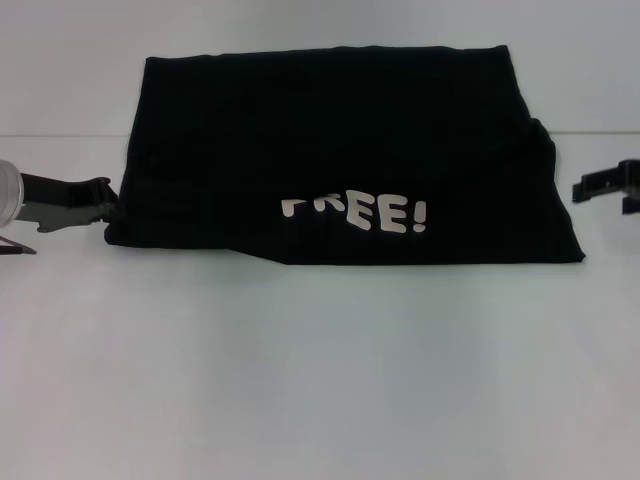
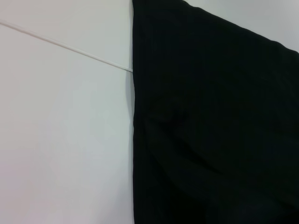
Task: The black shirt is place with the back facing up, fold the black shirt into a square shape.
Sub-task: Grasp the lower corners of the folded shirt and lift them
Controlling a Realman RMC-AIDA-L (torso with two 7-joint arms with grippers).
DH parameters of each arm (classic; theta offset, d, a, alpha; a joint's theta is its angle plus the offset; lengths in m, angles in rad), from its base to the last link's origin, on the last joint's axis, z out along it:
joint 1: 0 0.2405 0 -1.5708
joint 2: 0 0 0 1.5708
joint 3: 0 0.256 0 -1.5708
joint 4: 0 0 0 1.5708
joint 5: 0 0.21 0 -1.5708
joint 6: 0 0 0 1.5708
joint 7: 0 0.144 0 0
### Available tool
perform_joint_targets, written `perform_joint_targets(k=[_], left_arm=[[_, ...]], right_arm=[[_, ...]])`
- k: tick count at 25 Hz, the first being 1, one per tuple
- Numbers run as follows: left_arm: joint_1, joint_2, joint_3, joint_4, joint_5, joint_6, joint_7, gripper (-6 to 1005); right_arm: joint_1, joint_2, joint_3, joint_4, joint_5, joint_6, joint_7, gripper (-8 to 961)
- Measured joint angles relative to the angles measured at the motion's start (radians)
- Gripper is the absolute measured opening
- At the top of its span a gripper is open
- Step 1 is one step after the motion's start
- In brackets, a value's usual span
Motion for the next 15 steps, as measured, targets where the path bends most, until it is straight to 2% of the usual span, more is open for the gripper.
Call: perform_joint_targets(k=[4, 14, 15], left_arm=[[-0.002, 0.000, 0.000, 0.002, 0.000, -0.001, 0.000, 33], [-0.010, -0.003, 0.000, -0.002, -0.001, -0.010, 0.000, 32], [-0.010, -0.004, 0.000, -0.003, -0.001, -0.011, 0.000, 32]], right_arm=[[0.004, 0.012, -0.004, 0.043, 0.000, 0.021, -0.016, 801], [-0.008, 0.017, -0.006, 0.073, 0.000, 0.054, -0.009, 795], [-0.009, 0.018, -0.006, 0.081, 0.000, 0.064, -0.011, 714]])
